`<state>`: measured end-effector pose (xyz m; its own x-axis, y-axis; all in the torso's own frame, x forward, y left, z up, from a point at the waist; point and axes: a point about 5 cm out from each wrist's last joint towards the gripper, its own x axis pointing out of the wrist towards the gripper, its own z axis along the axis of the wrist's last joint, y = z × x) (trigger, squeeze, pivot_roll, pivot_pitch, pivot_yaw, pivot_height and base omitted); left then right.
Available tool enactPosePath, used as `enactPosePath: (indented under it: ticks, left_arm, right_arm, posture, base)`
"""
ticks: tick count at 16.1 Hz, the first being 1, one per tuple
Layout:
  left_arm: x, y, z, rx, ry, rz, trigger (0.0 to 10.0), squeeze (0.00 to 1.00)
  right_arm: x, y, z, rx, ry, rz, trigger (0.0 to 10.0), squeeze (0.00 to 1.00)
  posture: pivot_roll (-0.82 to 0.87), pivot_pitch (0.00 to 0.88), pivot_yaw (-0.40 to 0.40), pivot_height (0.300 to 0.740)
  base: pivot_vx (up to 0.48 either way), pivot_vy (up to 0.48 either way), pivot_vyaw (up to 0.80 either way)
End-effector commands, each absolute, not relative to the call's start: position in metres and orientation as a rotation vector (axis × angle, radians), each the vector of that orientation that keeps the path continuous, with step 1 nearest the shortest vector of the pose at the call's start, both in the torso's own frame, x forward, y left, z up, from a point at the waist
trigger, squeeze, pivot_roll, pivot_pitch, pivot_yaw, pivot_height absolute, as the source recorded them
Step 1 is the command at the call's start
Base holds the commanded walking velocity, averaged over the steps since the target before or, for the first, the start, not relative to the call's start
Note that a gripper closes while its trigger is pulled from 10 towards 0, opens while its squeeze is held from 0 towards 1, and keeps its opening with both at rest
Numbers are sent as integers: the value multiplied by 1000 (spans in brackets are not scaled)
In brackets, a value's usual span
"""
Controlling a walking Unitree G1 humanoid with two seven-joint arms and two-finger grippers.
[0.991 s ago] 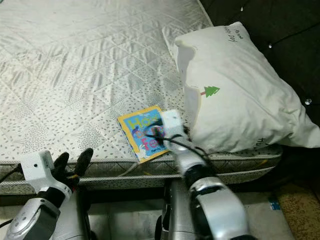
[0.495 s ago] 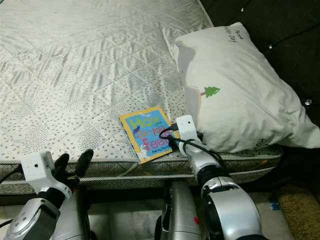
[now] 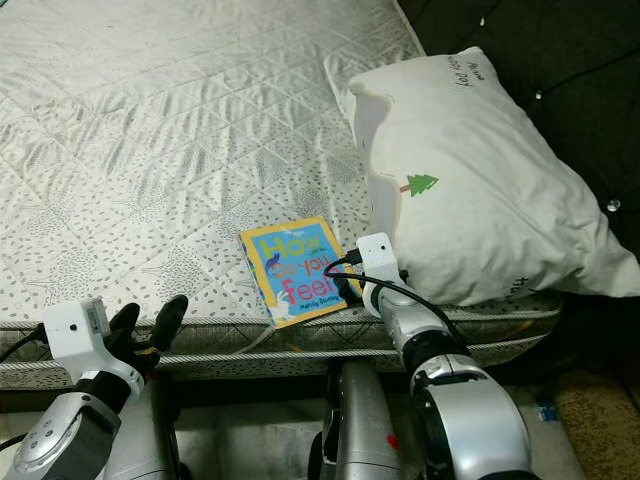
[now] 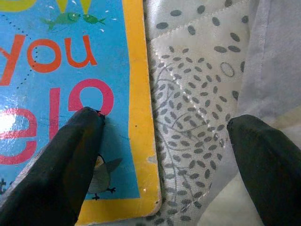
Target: Clean up the room
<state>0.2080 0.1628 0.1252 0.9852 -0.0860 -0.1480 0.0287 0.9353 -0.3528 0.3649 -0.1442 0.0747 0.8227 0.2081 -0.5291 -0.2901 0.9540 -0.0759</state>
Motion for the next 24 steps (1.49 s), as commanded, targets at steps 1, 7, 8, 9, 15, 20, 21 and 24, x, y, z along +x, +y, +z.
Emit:
enactPosePath:
  ticks: [1, 7, 8, 9, 15, 20, 21, 24]
  left_arm:
    - [207, 163, 119, -359, 189, -63, 10000, 0]
    - [208, 164, 118, -356, 185, -60, 10000, 0]
    - [208, 164, 118, -355, 185, -61, 10000, 0]
    - [209, 164, 118, -355, 184, -62, 10000, 0]
    - [212, 165, 119, -351, 178, -67, 10000, 0]
    - [214, 168, 119, -344, 176, -69, 10000, 0]
    - [214, 168, 119, -343, 175, -70, 10000, 0]
    - [216, 168, 120, -342, 172, -72, 10000, 0]
  right_arm:
    - [349, -153, 52, -147, 663, 274, 10000, 0]
    - [345, -185, 52, -161, 674, 256, 10000, 0]
    - [343, -191, 51, -162, 678, 256, 10000, 0]
    - [341, -194, 51, -162, 680, 258, 10000, 0]
    - [332, -203, 49, -161, 684, 280, 10000, 0]
    - [315, -207, 52, -151, 685, 300, 10000, 0]
    - [314, -207, 53, -149, 681, 300, 10000, 0]
    - [314, -204, 66, -108, 587, 282, 10000, 0]
  posture:
    - [120, 150, -124, 514]
    - [109, 143, -124, 514]
    - [108, 142, -123, 514]
    - [107, 141, -122, 514]
    - [99, 134, -115, 514]
    - [94, 128, -104, 514]
    - [91, 127, -103, 514]
    - [86, 123, -99, 514]
  base:
    - [0, 0, 0]
    - [0, 0, 0]
    - [0, 0, 0]
    - [0, 0, 0]
    - [0, 0, 0]
    - [0, 0, 0]
    - [0, 0, 0]
    - [0, 0, 0]
